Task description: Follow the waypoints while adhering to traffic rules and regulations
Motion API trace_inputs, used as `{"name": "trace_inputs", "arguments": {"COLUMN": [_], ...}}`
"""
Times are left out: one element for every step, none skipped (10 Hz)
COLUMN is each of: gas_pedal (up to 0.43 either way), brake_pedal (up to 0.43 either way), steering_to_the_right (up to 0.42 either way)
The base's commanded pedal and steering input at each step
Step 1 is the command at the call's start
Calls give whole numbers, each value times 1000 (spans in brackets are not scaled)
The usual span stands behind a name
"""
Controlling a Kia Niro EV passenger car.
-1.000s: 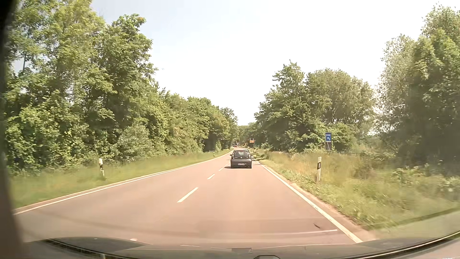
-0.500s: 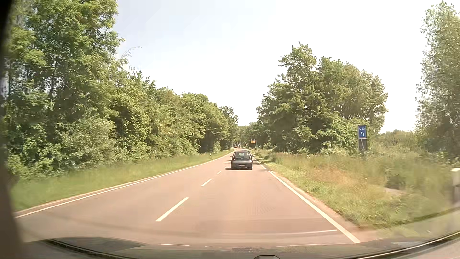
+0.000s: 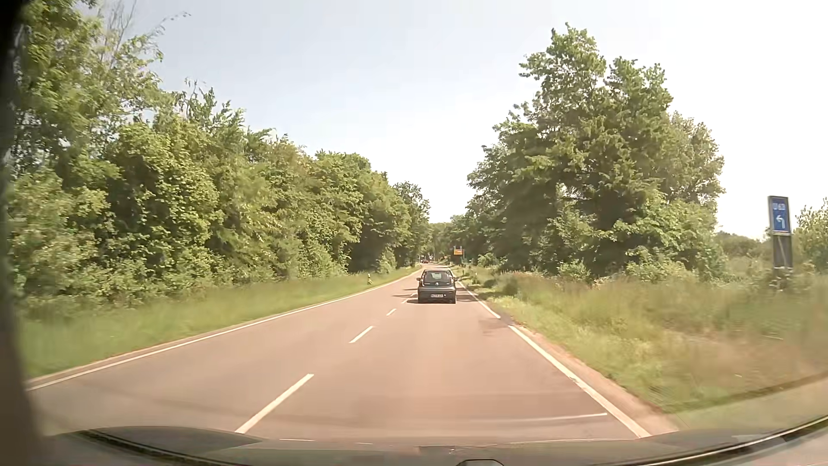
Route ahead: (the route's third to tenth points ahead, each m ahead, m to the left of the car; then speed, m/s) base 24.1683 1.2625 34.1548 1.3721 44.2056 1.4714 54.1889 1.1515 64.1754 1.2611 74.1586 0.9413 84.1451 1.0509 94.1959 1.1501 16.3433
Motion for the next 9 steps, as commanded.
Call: {"name": "trace_inputs", "arguments": {"gas_pedal": [157, 157, 157, 169, 169, 169, 169, 169, 169], "brake_pedal": [0, 0, 0, 0, 0, 0, 0, 0, 0], "steering_to_the_right": [-2, -2, -2, -1, -1, -1, -1, -1, -1]}}
